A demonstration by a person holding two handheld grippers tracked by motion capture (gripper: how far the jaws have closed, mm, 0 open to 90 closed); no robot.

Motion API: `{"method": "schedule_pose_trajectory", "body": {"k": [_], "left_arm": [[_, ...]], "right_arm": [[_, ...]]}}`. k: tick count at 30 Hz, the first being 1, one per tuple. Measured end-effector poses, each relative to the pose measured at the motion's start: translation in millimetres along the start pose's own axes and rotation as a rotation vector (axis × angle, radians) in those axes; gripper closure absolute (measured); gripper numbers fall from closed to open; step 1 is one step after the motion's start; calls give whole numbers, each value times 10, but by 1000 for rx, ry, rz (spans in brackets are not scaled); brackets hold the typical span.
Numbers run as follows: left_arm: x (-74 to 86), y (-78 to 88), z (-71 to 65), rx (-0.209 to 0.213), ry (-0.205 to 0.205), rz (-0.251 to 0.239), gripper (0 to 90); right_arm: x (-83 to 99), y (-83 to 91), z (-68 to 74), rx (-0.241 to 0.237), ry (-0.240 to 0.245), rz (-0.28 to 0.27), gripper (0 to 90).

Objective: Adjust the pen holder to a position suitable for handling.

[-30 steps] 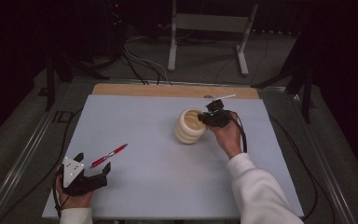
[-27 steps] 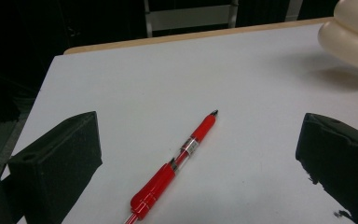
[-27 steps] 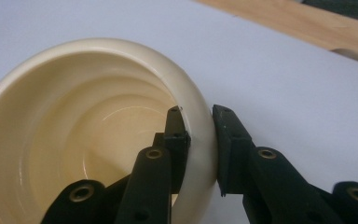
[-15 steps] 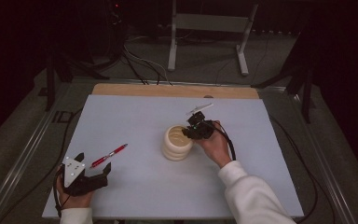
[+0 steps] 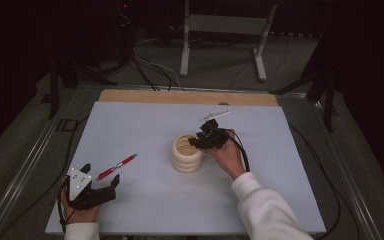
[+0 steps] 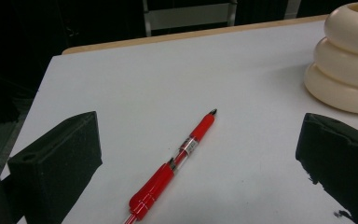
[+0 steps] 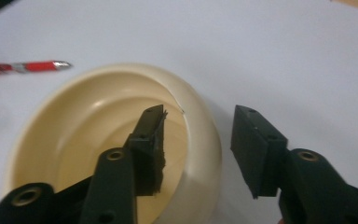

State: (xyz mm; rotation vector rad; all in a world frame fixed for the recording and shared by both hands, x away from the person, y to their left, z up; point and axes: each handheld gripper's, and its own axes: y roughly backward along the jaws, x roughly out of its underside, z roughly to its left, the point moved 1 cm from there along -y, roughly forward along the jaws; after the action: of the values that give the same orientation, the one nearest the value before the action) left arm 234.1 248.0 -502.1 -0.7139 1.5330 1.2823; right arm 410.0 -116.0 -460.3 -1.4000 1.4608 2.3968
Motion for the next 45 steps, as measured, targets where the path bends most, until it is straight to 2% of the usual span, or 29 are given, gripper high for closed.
{"method": "schedule_pose_trajectory", "body": {"k": [1,2,3,4,5,6,7,10,11,14,16,19,22,23,28,30,31,33,36,38,42,44,45], "left_arm": [[0,0,0,0,0,0,7],[0,0,0,0,0,0,7],[-1,0,-1,1,-2,0,7],[-1,0,-2,1,-2,0,7],[-1,0,-2,1,-2,0,7],[0,-1,-2,0,-2,1,7],[-1,-1,-3,0,-2,1,7],[-1,1,-2,0,-2,1,7],[0,0,-2,0,-2,1,7],[1,-3,-5,0,-3,2,7],[1,-3,-7,-1,-5,3,7],[3,-4,-7,-2,-7,3,7],[6,-8,-7,-2,-7,4,7],[6,-8,-7,-2,-7,4,7],[10,-21,-18,0,-13,8,7],[12,-22,-15,0,-13,9,7],[13,-21,-13,0,-13,10,7],[18,-16,-12,-1,-12,11,7],[31,-16,-4,-1,-9,14,7],[36,-15,1,-2,-10,18,7],[34,-14,-3,-4,-13,19,7],[34,-9,-8,-4,-16,19,7],[35,-6,-9,-5,-15,19,7]], "right_arm": [[0,0,0,0,0,0,523],[-5,21,-1,-8,0,-13,485],[-17,67,2,-15,3,-44,399],[-22,94,3,-16,6,-58,354],[-22,94,3,-16,6,-58,354],[-25,156,11,-11,21,-88,292],[-25,156,11,-11,21,-88,292],[-9,260,25,33,49,-131,173],[-2,285,20,34,53,-138,156],[45,379,-18,39,48,-168,76],[89,435,-50,60,43,-178,17],[171,532,-85,81,33,-204,0],[264,640,-91,121,59,-217,0],[264,640,-91,121,59,-217,0],[486,882,-72,210,118,-248,0],[526,925,-73,218,119,-259,0],[611,1007,-85,228,122,-281,0],[699,1075,-99,232,124,-292,0],[838,1173,-126,243,107,-312,0],[980,1251,-169,249,77,-337,0],[1086,1284,-217,267,66,-337,0],[1144,1308,-250,257,43,-354,0],[1227,1320,-273,260,19,-379,0]]}}
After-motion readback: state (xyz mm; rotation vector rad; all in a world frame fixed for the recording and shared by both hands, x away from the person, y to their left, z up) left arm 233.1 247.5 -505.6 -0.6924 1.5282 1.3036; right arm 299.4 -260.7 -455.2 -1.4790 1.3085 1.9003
